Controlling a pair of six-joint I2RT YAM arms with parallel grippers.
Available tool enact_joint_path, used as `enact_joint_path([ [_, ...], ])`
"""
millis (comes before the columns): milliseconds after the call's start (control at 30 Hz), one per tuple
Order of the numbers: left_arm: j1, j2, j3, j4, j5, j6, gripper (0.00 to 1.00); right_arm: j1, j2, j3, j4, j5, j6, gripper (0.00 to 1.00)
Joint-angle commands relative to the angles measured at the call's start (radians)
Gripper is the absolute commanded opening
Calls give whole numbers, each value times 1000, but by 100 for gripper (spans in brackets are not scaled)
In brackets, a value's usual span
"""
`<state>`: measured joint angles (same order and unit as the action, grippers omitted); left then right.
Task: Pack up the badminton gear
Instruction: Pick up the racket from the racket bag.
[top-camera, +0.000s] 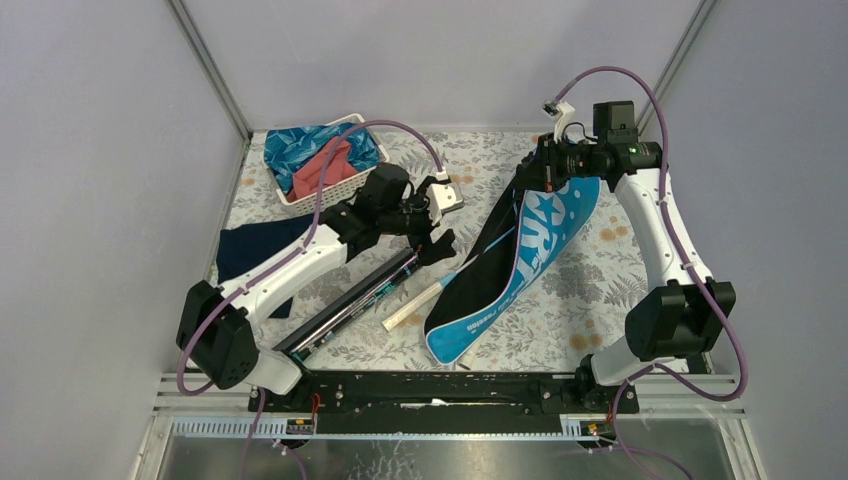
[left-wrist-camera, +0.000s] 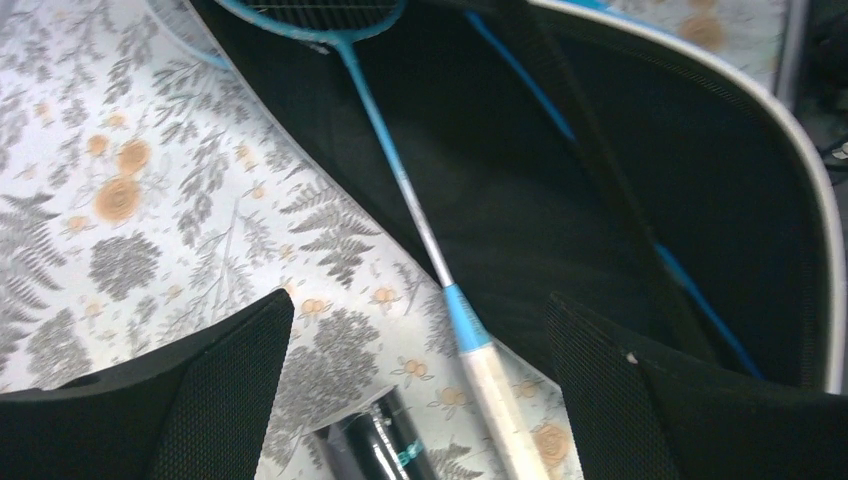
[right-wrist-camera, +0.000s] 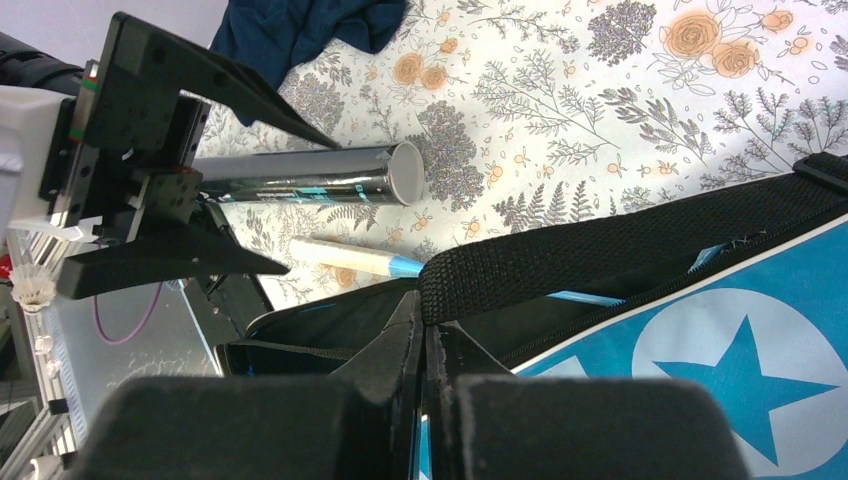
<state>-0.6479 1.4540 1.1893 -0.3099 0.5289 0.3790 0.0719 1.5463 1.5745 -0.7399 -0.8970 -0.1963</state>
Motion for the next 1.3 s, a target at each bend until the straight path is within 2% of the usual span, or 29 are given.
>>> enact_joint_path([
  [0, 0, 31, 51, -3, 118, -110, 99, 6, -20, 9, 63, -14, 15, 0],
  [100, -1, 71, 59, -2, 66, -128, 97, 6, -26, 11, 37, -39, -26, 0],
  [233, -1, 105, -3, 40, -105, -49, 94, -4, -67, 6, -14, -29, -101, 0],
  [333, -4, 154, -43, 83, -157, -20, 93, -20, -109, -13, -26, -53, -129, 0],
  [500, -42, 288, -38, 162, -158, -103, 91, -34, -166, -72, -10, -80, -145, 0],
  [733, -125, 456, 17, 279, -275, -190, 88, -37, -181, -117, -33, -73, -155, 0],
  [933, -134, 512, 48, 273, -287, -210, 62, -41, -213, -147, -41, -46, -167, 0],
  [1033, -132, 490, 38, 256, -283, -182, 45, -46, -216, -146, -50, -37, -177, 0],
  [1267, -123, 413, 68, 150, -213, -145, 13, -56, -209, -139, -60, -2, -193, 0],
])
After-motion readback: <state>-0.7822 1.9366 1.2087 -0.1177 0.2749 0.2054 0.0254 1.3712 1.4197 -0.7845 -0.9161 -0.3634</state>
